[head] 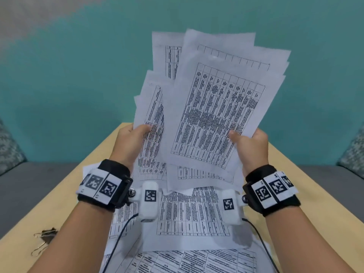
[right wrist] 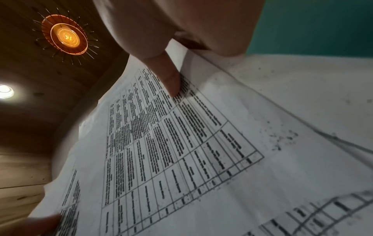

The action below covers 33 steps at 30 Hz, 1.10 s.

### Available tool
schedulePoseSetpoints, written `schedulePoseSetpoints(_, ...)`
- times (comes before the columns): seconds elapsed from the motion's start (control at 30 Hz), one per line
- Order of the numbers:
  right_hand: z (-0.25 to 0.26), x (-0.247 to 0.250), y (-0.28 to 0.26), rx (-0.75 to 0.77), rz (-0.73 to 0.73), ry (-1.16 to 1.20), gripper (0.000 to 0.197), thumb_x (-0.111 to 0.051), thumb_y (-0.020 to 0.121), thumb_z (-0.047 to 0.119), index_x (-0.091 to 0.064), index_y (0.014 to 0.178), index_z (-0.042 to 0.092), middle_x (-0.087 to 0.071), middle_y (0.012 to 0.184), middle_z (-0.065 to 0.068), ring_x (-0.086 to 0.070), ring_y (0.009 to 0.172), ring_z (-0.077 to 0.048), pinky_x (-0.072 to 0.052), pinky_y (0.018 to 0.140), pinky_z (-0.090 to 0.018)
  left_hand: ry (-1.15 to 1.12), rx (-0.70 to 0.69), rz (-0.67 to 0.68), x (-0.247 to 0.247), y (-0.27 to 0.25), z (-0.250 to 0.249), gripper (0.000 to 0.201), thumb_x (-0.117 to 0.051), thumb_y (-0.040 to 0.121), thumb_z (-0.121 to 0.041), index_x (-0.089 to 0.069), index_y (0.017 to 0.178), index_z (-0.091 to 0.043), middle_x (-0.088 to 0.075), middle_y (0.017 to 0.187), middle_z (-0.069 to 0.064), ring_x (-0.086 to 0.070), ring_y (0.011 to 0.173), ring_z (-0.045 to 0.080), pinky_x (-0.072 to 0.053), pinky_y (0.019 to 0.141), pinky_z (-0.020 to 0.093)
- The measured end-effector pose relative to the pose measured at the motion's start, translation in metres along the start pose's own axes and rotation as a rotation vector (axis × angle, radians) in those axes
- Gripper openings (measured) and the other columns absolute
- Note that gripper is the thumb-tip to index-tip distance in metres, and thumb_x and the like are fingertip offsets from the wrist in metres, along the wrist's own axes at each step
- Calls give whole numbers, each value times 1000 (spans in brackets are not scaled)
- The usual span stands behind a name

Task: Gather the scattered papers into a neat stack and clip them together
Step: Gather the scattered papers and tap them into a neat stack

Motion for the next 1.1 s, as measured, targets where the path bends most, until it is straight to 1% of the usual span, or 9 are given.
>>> schedulePoseSetpoints(0.13, 2, 2, 2, -19, 17, -36, 29, -68, 92, 1, -61, 85, 28, -66, 96, 15, -61, 89, -2, -49, 97, -39, 46, -16, 125, 0, -3, -3, 27, -67, 91, 4, -75, 107, -16, -81, 102, 1, -76, 97, 20, -59, 87, 36)
schedulePoseSetpoints(0.27, 5, 3, 3, -46, 57, -14, 30, -68, 91, -4, -66, 88, 26, -71, 98, 10, -68, 96, -15, -52, 92, -36, 38, -17, 180, -1, -5, -4, 50, -67, 82, 19, -67, 119, -14, -80, 104, 6, -78, 92, 22, -62, 75, 29)
schedulePoseSetpoints(0.37, 6, 5, 4, -67, 64, 11, 30, -68, 90, -5, -67, 92, 25, -73, 102, 6, -69, 101, -18, -53, 90, -34, 10, -48, 150, -3, -6, -6, 39, -68, 87, 12, -71, 118, -12, -80, 106, 3, -77, 98, 20, -60, 86, 35)
schedulePoseSetpoints(0.5, 3, 8, 8, -98, 93, 70, 30, -69, 89, -4, -67, 102, 23, -73, 108, 10, -68, 101, -8, -49, 82, -23, -30, -83, 72, -5, -4, -4, 26, -69, 93, -3, -73, 115, -16, -80, 106, -3, -76, 99, 13, -58, 91, 34)
schedulePoseSetpoints(0.63, -2, 4, 11, -119, 127, 69, 28, -71, 89, 0, -69, 108, 20, -75, 115, 4, -69, 110, -16, -50, 99, -35, -22, -109, -12, -5, -6, -4, 10, -66, 98, -20, -73, 106, -21, -77, 108, -7, -73, 103, 9, -55, 97, 34)
schedulePoseSetpoints(0.8, -6, 0, 8, -108, 120, 56, 28, -69, 90, -3, -70, 108, 19, -75, 113, 2, -70, 108, -19, -53, 100, -38, -27, -83, 12, -10, -7, -5, 24, -63, 96, -2, -70, 111, -20, -77, 110, -3, -74, 101, 15, -58, 92, 37)
schedulePoseSetpoints(0.9, -3, 1, 6, -73, 90, 79, 29, -69, 91, 0, -68, 116, 14, -74, 112, 6, -69, 106, -13, -52, 94, -30, -68, -72, 9, -11, -9, -5, 30, -61, 97, 1, -68, 122, -13, -76, 115, 0, -73, 104, 17, -58, 93, 38)
schedulePoseSetpoints(1.0, -3, -3, 4, -59, 102, 70, 24, -68, 93, 4, -68, 107, 22, -73, 105, 14, -68, 99, -4, -51, 86, -21, -107, -71, -4, -12, -9, -6, 28, -58, 99, -4, -67, 123, -16, -76, 118, -1, -71, 112, 21, -55, 99, 42)
schedulePoseSetpoints(1.1, -11, -10, 1, -96, 128, -4, 19, -65, 96, 11, -67, 112, 21, -72, 107, 12, -67, 104, -11, -51, 100, -34, -105, -71, 0, -15, -9, -4, 29, -55, 101, -9, -65, 127, -19, -74, 123, -4, -68, 116, 18, -50, 107, 47)
Point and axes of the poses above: each hand's wrist, its own y-axis towards the middle knuckle, its own x-axis out of the back of the hand, z = x × y, the point moved 6 cm from there along y, towards the middle knuckle
